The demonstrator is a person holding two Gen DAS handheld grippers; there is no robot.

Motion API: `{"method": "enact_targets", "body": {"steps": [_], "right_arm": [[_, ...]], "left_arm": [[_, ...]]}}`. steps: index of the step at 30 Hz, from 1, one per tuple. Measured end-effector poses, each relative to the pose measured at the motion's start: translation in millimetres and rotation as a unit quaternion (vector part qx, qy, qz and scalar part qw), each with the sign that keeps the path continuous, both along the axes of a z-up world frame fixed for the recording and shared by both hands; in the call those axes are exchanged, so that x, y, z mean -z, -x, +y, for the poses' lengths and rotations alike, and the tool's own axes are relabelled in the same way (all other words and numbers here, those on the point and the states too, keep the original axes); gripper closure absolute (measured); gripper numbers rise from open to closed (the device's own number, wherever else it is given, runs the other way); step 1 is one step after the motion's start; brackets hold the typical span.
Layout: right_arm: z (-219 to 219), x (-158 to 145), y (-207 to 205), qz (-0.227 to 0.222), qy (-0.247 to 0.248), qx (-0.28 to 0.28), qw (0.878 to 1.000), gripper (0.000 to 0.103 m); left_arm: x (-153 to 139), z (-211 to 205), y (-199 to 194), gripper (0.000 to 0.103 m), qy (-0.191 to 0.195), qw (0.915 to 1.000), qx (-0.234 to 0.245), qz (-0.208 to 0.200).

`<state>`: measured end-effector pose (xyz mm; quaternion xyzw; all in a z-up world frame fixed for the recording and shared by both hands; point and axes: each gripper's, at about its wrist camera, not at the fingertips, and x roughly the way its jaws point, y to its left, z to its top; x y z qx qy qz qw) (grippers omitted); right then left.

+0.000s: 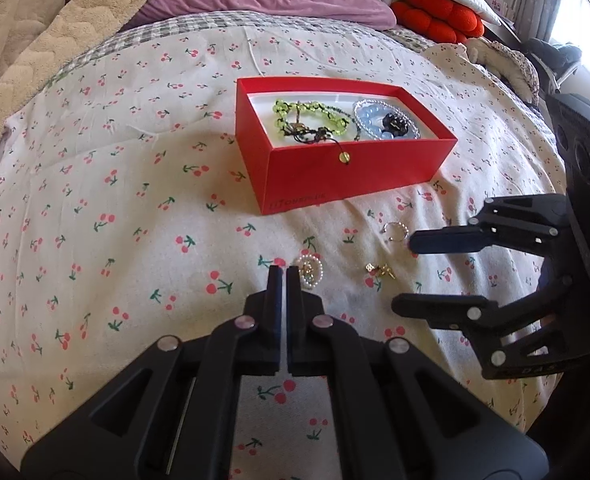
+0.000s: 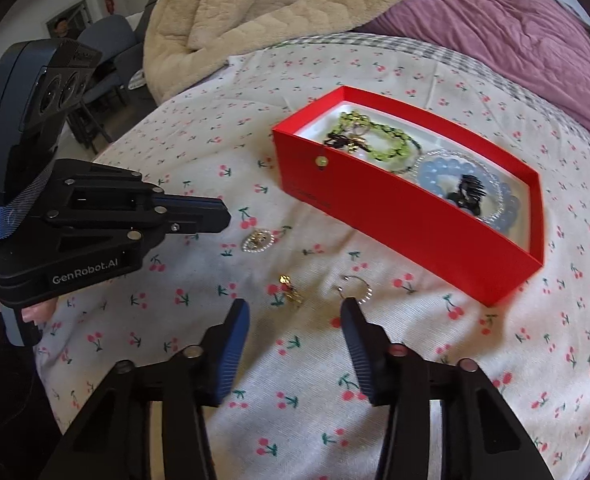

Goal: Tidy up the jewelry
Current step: 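Grasp the pearl ring with left tool while right grasps the gold earring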

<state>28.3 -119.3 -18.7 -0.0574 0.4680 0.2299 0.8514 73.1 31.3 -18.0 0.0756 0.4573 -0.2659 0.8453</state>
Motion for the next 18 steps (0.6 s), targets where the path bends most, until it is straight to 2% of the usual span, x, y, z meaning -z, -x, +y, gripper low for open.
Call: {"method": "enact_targets", "body": {"steps": [2, 6, 7, 8, 9, 10, 11, 18], "right_arm": [[7, 2, -2, -0.003, 0.004, -0.011, 1.000, 0.062], [15, 13, -9, 0.005, 0.020, -0.012, 1.000, 0.069], [16, 15, -10, 0.005, 0.022, -0.012, 1.000, 0.070], [17, 16, -11, 0.004, 0.023, -0.011, 1.000, 0.076], [17, 18, -12, 0.002, 0.024, -0.009, 1.000, 0.086], [17, 19, -14, 0.003, 0.023, -0.007, 1.000, 0.091], [17, 19, -16, 0.007, 0.018, -0.004, 1.000, 0.092], [14, 15, -12, 0.008, 0.018, -0.001, 1.000, 0.092]], "left_arm": [[1, -1, 2, 0.091, 0.000, 1.0000, 0.006, -0.001], [2, -3, 5, 0.088, -0.002, 0.9998, 0.021, 0.000], [3, -5, 6, 0.081, -0.003, 0.9996, 0.026, 0.001], [3, -5, 7, 0.070, -0.002, 0.9995, 0.033, 0.003], [4, -6, 7, 0.067, -0.001, 0.9993, 0.038, 0.002], [5, -7, 8, 0.066, -0.001, 0.9991, 0.042, 0.001], [6, -9, 8, 0.066, -0.004, 0.9990, 0.045, 0.000], [7, -12, -2, 0.066, -0.003, 0.9994, 0.035, -0.001]]}}
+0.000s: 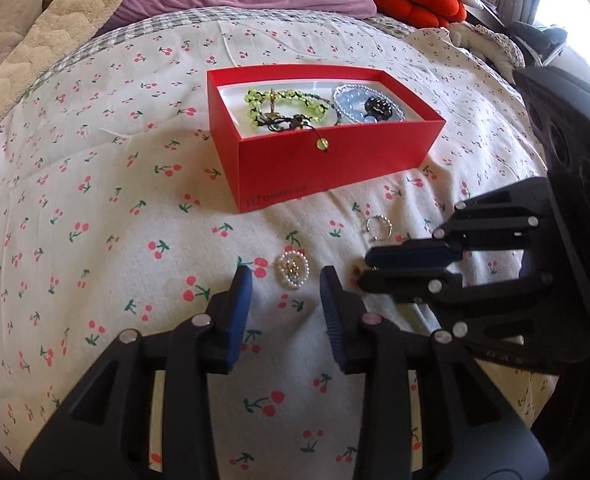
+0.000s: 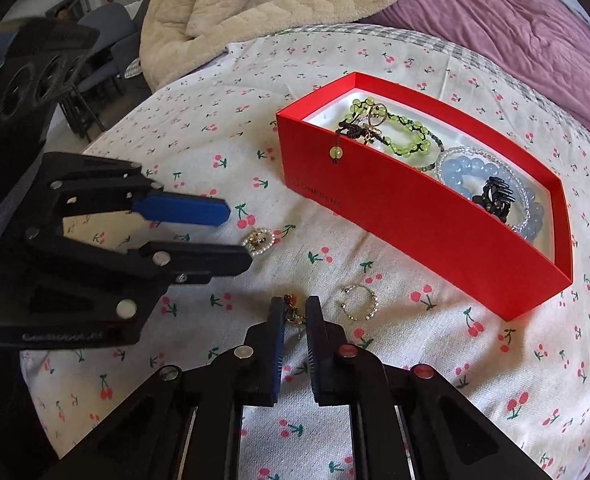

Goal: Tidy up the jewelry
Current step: 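Grasp the pearl ring with left tool while right grasps the gold earring, then carry the held ring and earring over the red box and lower them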

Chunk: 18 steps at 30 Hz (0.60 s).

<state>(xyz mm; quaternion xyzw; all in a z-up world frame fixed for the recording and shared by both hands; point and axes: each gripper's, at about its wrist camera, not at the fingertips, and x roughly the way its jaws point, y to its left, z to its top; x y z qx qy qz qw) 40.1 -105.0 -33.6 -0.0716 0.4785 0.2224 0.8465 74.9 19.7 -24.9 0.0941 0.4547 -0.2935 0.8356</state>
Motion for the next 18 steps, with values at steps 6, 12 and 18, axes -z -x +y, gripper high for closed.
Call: {"method": "enact_targets", "body": {"steps": [6, 12, 18], "right_arm": [[-3, -1, 2, 0.001, -0.001, 0.000, 1.000, 0.092], [-6, -2, 1, 0.005, -0.003, 0.007, 1.000, 0.092], [-7, -3, 3, 0.005, -0.001, 0.007, 1.000, 0.092]], "left_arm": [[1, -6, -5, 0.085, -0.012, 0.9999, 0.000, -0.003], [13, -17, -3, 0.088, -0.047, 0.9988, 0.012, -0.005], [14, -25, 1, 0.093, -0.060, 0.9978, 0.023, -0.016]]}}
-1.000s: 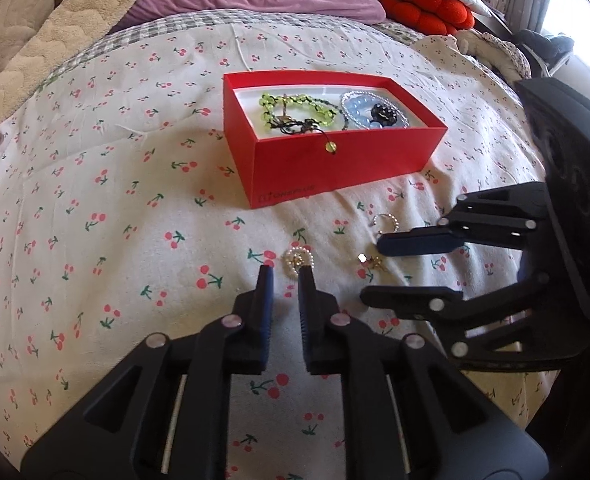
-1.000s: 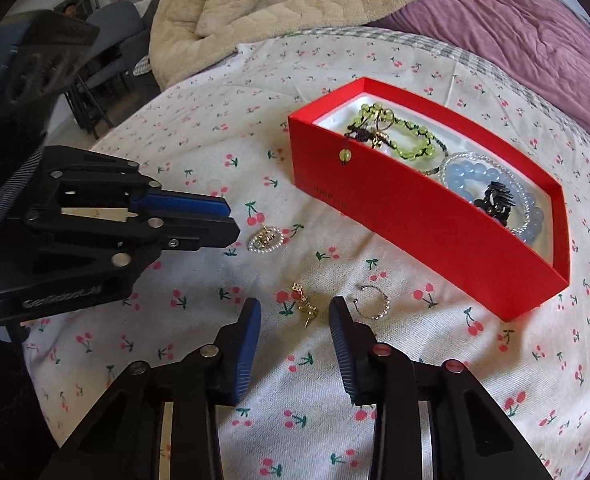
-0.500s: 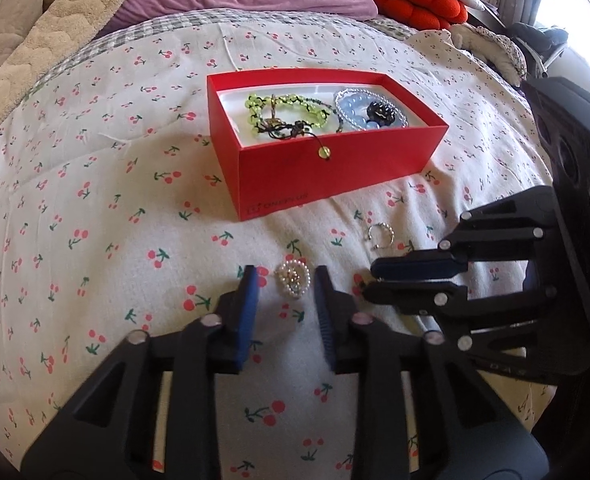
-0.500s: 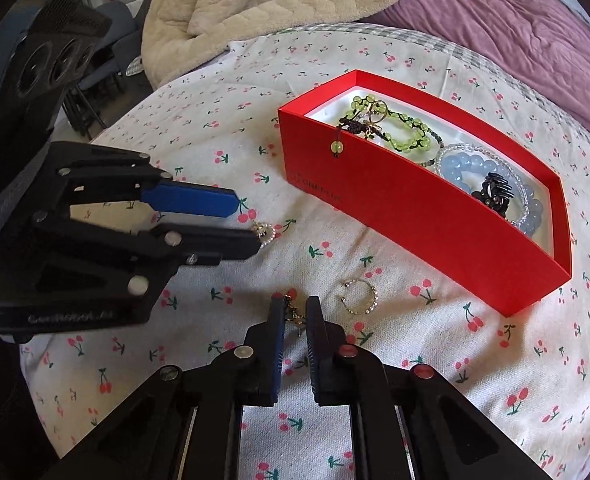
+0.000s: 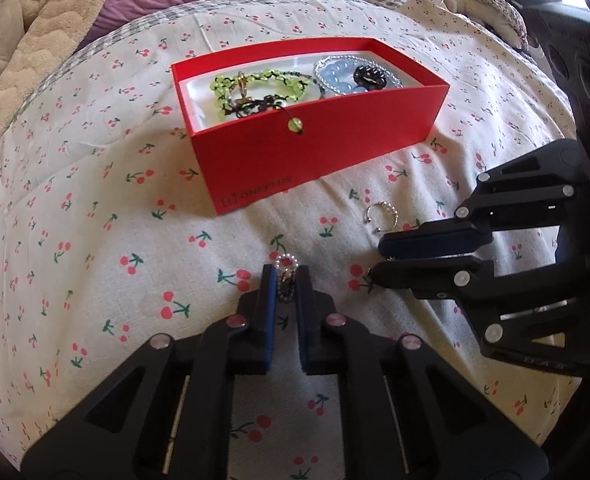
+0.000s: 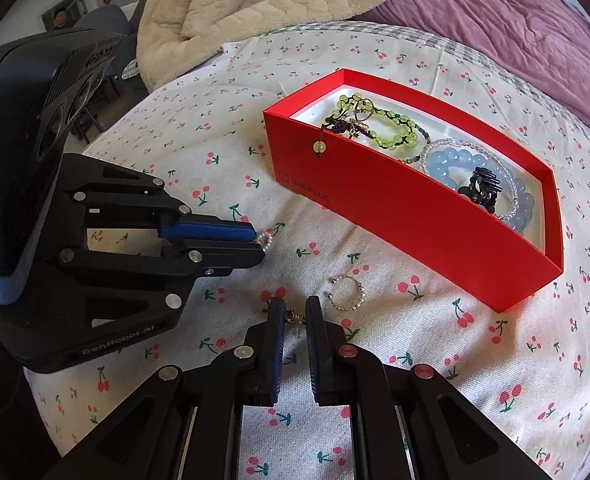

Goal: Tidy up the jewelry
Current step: 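Carry the held ring and earring over the red box and lower them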

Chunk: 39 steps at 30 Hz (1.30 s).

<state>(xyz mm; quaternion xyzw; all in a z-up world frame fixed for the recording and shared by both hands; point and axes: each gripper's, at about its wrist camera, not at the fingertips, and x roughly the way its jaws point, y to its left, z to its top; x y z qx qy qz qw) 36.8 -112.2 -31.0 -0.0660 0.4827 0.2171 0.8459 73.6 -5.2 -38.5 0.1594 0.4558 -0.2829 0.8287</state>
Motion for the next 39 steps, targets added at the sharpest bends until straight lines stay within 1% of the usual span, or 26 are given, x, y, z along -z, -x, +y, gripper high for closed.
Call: {"method": "enact_targets", "body": {"steps": [4, 7, 8, 13, 16, 19, 22, 29, 32, 35, 39], "right_arm": [[-3, -4, 0, -0.004, -0.001, 0.004, 1.000, 0.092], [-5, -7, -1, -0.007, -0.004, 0.008, 1.000, 0.092], [-6, -8, -1, -0.008, -0.005, 0.010, 1.000, 0.092], [-8, -14, -1, -0.012, -0.009, 0.013, 1.000, 0.092], [-9, -18, -1, -0.015, -0.012, 0.014, 1.000, 0.092], [-10, -19, -1, -0.016, -0.014, 0.015, 1.000, 0.092], [-9, -19, -1, -0.016, -0.013, 0.015, 1.000, 0.092], [-11, -25, 1, -0.019, -0.018, 0.018, 1.000, 0.092], [-17, -30, 1, -0.024, -0.020, 0.020, 0.999, 0.092], [-24, -36, 0, -0.030, -0.025, 0.029, 0.999, 0.092], [-34, -47, -3, -0.040, -0.037, 0.045, 0.997, 0.092]], "left_arm": [[-9, 6, 1, 0.093, 0.019, 0.9998, -0.006, 0.003], [-18, 13, 1, 0.093, 0.040, 0.9991, -0.011, 0.007], [-20, 15, 2, 0.096, 0.046, 0.9988, -0.013, 0.010], [-29, 31, 4, 0.096, 0.082, 0.9959, -0.027, 0.026], [-31, 40, 6, 0.096, 0.097, 0.9939, -0.038, 0.037], [-29, 45, 8, 0.096, 0.074, 0.9955, -0.053, 0.026], [-25, 51, 4, 0.096, 0.059, 0.9957, -0.065, 0.028], [-26, 57, 8, 0.096, 0.066, 0.9952, -0.064, 0.033], [-26, 59, 13, 0.096, 0.061, 0.9959, -0.062, 0.026], [-35, 63, 13, 0.096, 0.074, 0.9950, -0.066, 0.015], [-47, 70, 7, 0.096, 0.101, 0.9916, -0.080, 0.014]]}}
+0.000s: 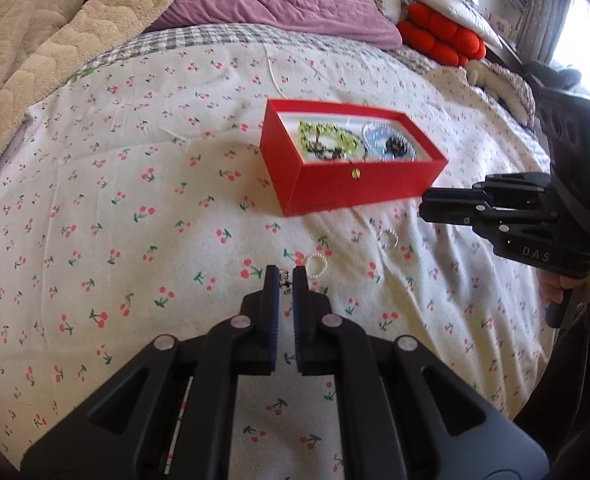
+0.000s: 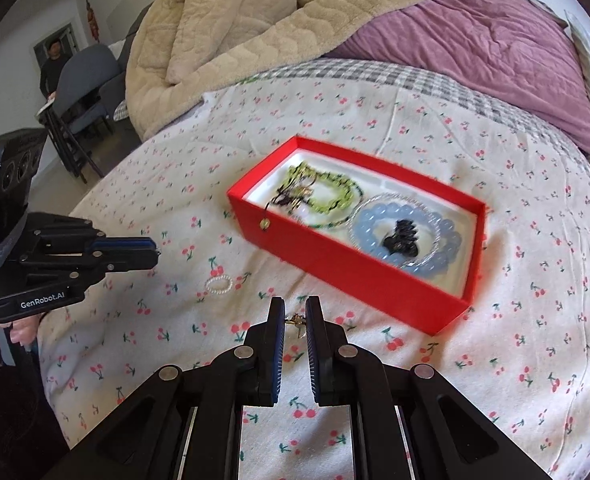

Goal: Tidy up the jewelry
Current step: 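Carry the held ring and earring over the red box and lower them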

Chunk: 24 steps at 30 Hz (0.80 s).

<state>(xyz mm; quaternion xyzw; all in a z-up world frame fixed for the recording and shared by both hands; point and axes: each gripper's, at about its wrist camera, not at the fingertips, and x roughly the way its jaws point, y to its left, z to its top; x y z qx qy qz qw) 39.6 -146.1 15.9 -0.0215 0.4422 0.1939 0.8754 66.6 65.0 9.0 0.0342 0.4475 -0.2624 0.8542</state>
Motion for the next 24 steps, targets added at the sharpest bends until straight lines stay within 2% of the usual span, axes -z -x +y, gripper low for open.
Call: {"method": "enact_targets", "body": {"steps": [7, 16, 24], "right_arm": [[-20, -20, -3, -0.018, -0.014, 0.023, 0.999, 0.092], [-31, -43, -4, -0.035, -0.024, 0.040, 0.998, 0.092], [-39, -56, -11, -0.039, -0.043, 0.061, 0.996, 0.092]], "left_arm": [[-19, -1, -7, 0.096, 0.018, 0.9997, -0.008, -0.013], [-47, -26, -16, 0.096, 0.040, 0.9986, 0.003, -0.035], [-55, -53, -27, 0.096, 0.059, 0.9978, 0.010, -0.031]]}}
